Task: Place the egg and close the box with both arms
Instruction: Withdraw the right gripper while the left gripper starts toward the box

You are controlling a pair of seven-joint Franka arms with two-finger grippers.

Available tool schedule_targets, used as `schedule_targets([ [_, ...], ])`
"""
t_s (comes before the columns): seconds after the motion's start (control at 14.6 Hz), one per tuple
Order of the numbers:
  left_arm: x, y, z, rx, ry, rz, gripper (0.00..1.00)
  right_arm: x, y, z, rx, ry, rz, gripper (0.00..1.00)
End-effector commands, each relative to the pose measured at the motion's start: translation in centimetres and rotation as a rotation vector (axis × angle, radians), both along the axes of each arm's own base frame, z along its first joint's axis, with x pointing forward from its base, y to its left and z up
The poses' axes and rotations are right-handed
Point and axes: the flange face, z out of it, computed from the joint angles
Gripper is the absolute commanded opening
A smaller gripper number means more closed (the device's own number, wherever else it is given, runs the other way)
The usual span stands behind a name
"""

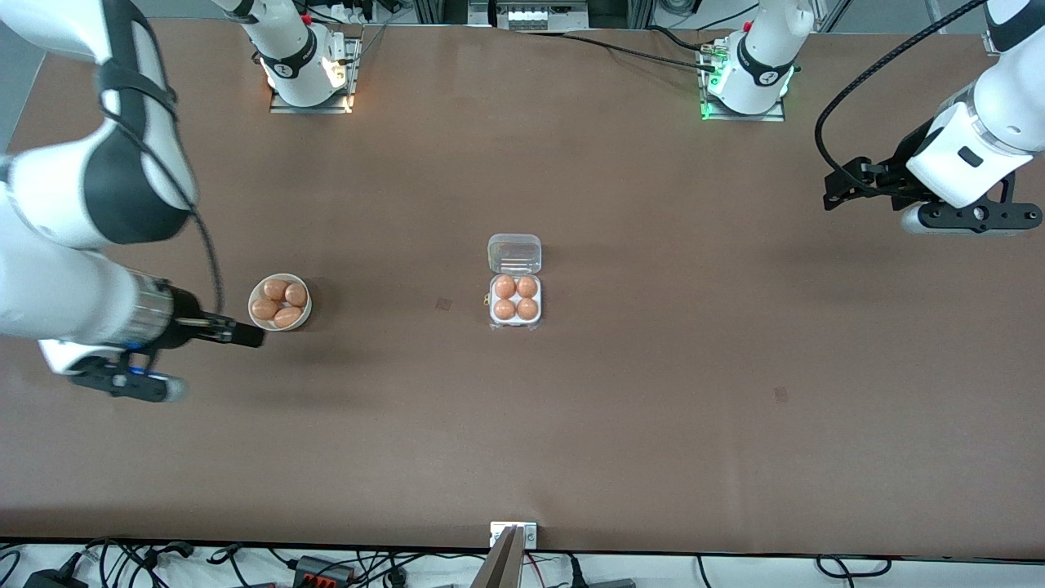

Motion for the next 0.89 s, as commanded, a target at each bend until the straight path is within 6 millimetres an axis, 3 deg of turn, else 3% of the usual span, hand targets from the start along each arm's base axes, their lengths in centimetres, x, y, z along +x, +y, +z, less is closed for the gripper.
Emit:
schedule_targets([
  [0.0,0.0,-0.8,0.3,0.011,0.016,-0.012,1.00,-0.9,-5.7,1.7,0.006,-0.002,-0.019,1.00],
  [0.34,0.7,-1.0,-1.5,0.010,0.048,-0.032,1.00,-4.1,-12.3,6.8,-0.048,-0.057,0.132,1.00],
  [0.41,0.7,-1.4,-1.6,0.010,0.051,-0.040,0.88,-4.6,-12.9,7.3,-0.046,-0.057,0.147,1.00],
  [0.55,-0.1,-2.2,-2.1,0.007,0.111,-0.066,0.50,-5.8,-14.1,8.3,-0.045,-0.037,0.137,1.00],
  [0.68,-1.1,-3.8,-2.8,0.014,0.170,-0.084,0.19,-7.2,-14.1,8.6,-0.048,-0.035,0.137,1.00],
  [0.82,-1.8,-5.6,-3.4,0.018,0.193,-0.115,0.05,-9.5,-14.0,8.3,-0.049,-0.044,0.136,1.00],
])
